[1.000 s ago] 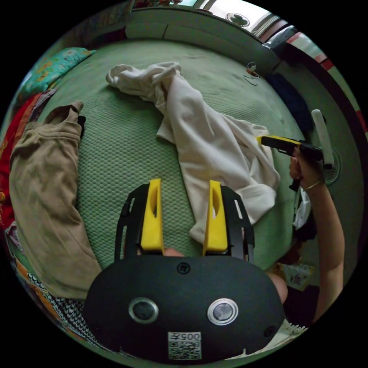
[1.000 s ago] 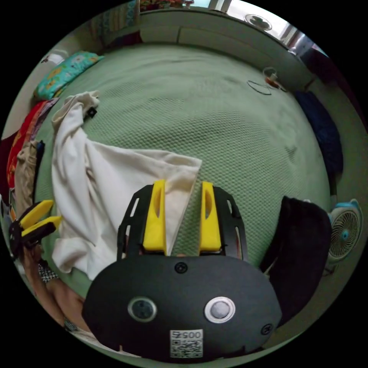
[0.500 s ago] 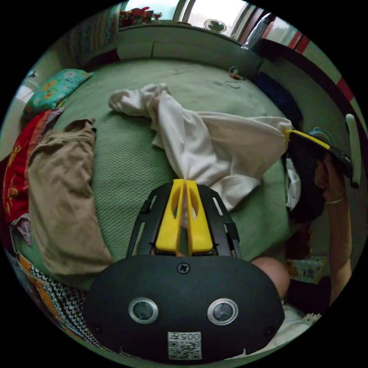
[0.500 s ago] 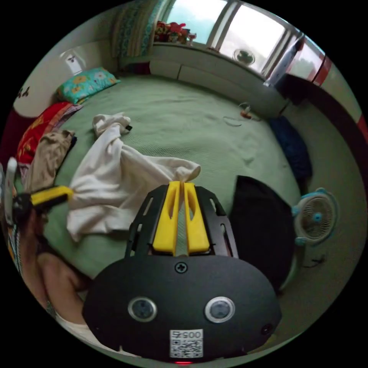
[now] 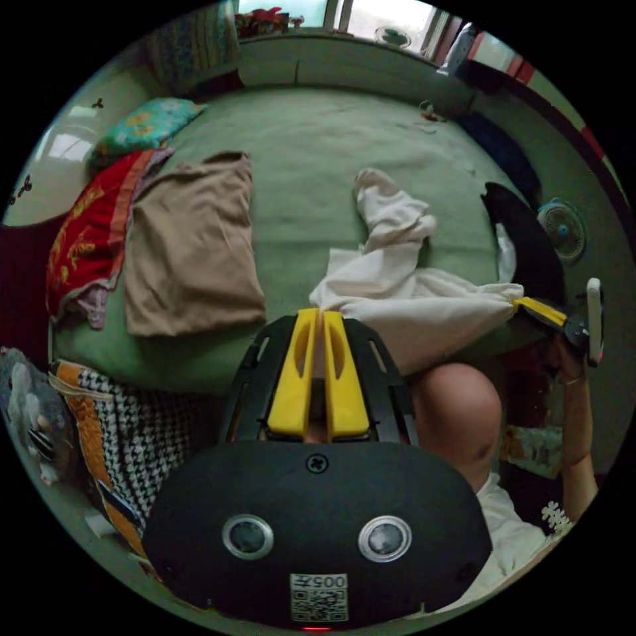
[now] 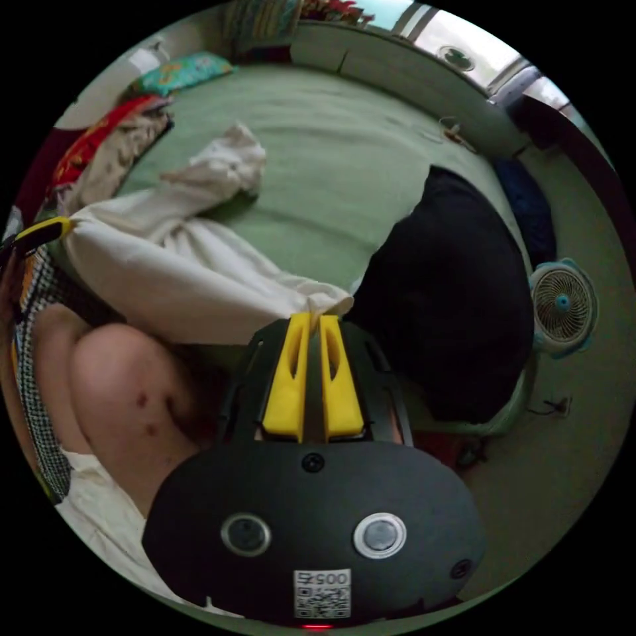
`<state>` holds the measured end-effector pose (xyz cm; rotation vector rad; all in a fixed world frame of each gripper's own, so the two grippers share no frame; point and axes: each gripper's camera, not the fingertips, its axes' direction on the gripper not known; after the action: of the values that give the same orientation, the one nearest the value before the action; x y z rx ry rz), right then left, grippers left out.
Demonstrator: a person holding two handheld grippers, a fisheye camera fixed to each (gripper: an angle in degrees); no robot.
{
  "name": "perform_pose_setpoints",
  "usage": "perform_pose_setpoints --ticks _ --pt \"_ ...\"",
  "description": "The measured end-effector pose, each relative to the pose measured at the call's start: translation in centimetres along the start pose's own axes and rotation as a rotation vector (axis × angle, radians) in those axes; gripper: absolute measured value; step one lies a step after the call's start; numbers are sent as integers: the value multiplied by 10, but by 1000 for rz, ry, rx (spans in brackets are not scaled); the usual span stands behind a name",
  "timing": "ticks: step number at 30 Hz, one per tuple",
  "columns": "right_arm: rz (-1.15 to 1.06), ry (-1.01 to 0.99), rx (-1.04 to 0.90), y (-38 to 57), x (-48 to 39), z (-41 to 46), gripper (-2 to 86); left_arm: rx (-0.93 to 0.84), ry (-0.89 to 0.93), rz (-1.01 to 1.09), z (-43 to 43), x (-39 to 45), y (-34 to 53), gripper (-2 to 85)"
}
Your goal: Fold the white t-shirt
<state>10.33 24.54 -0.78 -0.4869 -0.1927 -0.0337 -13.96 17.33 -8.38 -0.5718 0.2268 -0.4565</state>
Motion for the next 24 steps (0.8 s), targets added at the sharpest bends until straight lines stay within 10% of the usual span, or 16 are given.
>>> perform_pose_setpoints --ticks 15,24 --pt "5 -80 140 -46 29 -7 35 149 134 365 -21 76 -74 157" --pt "-49 -112 113 -73 21 46 19 131 105 313 -22 41 -99 23"
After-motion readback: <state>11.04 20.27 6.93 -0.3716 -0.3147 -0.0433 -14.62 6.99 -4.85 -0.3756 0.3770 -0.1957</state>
